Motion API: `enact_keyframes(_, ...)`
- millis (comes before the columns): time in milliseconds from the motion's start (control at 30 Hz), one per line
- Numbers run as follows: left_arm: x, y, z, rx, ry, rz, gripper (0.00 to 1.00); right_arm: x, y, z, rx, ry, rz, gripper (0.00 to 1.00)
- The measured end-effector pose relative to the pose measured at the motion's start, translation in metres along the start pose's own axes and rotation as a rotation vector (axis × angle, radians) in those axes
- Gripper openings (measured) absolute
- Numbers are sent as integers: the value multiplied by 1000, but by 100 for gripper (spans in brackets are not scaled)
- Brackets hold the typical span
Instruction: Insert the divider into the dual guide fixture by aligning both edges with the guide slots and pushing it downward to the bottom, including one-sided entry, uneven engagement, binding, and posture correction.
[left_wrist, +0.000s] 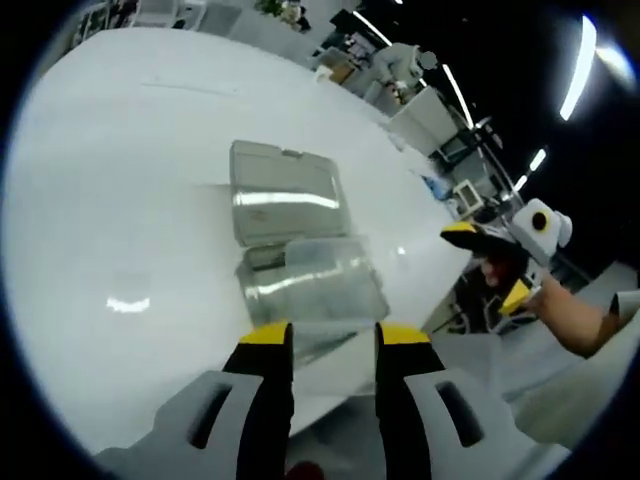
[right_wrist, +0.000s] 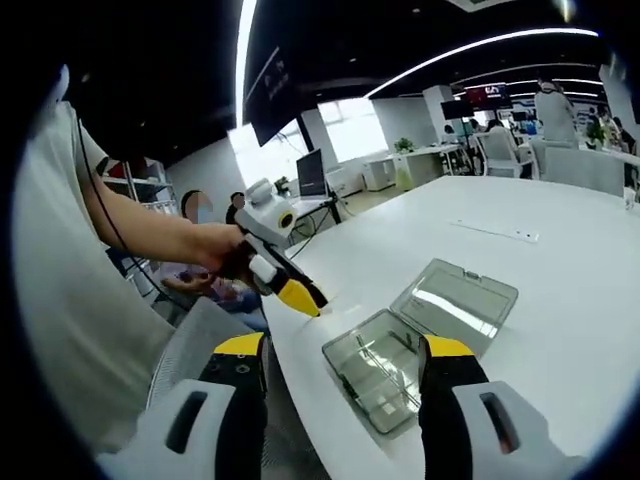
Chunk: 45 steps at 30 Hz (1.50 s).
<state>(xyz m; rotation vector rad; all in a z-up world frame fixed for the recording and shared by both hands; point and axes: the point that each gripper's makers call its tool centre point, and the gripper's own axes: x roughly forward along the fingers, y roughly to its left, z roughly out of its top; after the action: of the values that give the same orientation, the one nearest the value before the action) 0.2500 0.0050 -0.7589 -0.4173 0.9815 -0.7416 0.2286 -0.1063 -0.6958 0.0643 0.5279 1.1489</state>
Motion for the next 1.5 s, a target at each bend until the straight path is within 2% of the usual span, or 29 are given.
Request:
enact_keyframes(233,1,-18,-1,4,-17,-83,29,1,5,10,41,-29,45,58)
enact_keyframes(500,1,-39,4,18,-46,-174,29,2,14,27,110,-87,118,58)
enact_keyframes(867,-3,-71,14,35,-87,-295,29,2,21,45,171,-144,183,58)
enact_keyframes(1500,-8,-112,22,80,-109,-435,29,6,33,61,258,-197,289,59)
